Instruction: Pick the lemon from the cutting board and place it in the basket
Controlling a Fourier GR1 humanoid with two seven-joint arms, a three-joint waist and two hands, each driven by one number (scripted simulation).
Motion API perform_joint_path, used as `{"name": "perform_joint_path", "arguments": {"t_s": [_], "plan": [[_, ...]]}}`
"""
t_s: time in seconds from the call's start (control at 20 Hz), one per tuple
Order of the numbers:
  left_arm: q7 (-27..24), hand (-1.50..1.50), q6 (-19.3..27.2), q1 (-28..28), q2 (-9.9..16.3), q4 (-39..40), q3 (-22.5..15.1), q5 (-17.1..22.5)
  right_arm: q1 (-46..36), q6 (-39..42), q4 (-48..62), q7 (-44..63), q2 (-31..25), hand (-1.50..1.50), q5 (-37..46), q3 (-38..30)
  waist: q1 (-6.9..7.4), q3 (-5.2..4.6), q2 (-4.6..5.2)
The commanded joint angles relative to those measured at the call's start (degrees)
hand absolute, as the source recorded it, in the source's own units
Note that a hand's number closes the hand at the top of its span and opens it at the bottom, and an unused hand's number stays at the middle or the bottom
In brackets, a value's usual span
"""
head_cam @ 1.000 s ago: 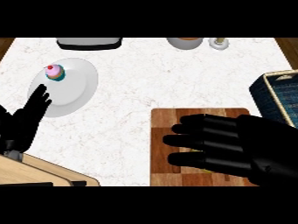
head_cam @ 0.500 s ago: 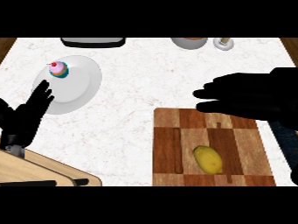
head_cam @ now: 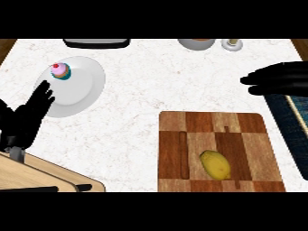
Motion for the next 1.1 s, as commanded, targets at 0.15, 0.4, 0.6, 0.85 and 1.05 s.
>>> {"name": "perform_joint_path", "arguments": {"t_s": [0.15,0.4,0.6,0.85,1.05], "plan": [[1.0,0.00,-1.6,-1.7,1.2,-0.1,1.8,-0.9,10.6,2.2,-0.7,-12.1,1.6,-1.50,4.4,-5.9,-0.67,0.94,-0.29],[1.6,0.00,1.2,-0.7,-2.5,-2.7,-0.6,-3.5,17.3,-5.6,-2.5,-17.5,8.9,-1.50,17.6,0.8,0.10,1.03,-0.13],[-0.6,0.00,-1.4,-1.9,-2.0,0.9,0.7,-3.8,17.4,-9.7,3.0,-25.5,10.2,-1.50,24.4,2.6,0.22,0.93,-0.07],[0.6,0.00,-2.2,-1.7,-1.9,0.5,1.5,-3.4,20.8,-19.2,7.6,-28.7,16.7,-1.50,29.9,9.5,0.48,0.91,-0.06],[1.8,0.00,-0.3,-3.3,-3.1,-1.1,0.5,-5.3,20.9,-22.0,10.6,-28.5,21.0,-1.50,32.1,13.8,0.19,0.87,-0.21]]}}
